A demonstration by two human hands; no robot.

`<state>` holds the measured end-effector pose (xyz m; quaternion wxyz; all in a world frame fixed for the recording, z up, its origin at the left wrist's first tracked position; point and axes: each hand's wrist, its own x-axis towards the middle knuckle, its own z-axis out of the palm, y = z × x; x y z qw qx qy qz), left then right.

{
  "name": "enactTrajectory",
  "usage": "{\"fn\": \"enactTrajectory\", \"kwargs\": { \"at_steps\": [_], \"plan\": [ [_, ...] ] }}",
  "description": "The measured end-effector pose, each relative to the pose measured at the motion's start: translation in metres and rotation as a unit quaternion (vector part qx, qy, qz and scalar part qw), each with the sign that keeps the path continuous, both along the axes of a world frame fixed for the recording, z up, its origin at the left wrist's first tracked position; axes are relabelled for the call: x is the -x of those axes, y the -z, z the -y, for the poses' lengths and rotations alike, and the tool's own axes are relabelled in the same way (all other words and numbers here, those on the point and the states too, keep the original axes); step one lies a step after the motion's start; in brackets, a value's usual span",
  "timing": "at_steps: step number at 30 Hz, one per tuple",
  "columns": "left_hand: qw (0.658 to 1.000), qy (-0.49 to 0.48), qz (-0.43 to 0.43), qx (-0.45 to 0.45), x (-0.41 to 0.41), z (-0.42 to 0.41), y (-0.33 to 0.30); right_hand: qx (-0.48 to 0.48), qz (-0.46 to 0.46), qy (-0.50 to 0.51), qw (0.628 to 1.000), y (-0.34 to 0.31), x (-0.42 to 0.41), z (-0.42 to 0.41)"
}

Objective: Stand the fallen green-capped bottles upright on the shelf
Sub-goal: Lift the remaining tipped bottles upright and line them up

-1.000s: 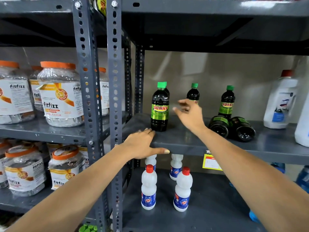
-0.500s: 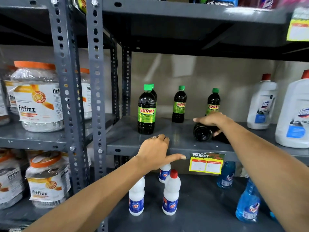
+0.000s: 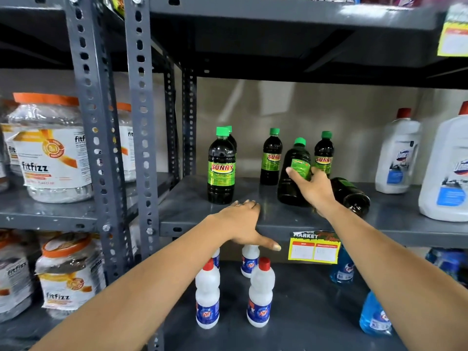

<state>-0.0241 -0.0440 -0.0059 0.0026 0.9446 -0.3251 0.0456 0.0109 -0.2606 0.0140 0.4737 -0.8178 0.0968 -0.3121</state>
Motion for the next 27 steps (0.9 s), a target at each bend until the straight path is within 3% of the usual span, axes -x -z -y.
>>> {"fn": "enactTrajectory", "kwargs": {
  "at_steps": [7,11,17,27],
  "plan": [
    [1.0,-0.015,0.014,0.017,-0.004,0.001,0.007,0.007,0.033,-0.117,0.993,0.011,-0.008,0.001],
    [0.999,-0.022,0.031,0.03,-0.003,0.001,0.009,-0.067,0.032,-0.17,0.983,0.008,-0.006,-0.001],
    [0.998,-0.026,0.037,0.032,-0.003,-0.001,0.01,-0.056,0.031,-0.143,0.988,0.01,-0.006,-0.001],
    [0.998,-0.02,0.046,0.036,0.0,-0.001,0.008,-0.082,0.008,-0.19,0.978,0.009,-0.007,-0.002]
  ]
}}
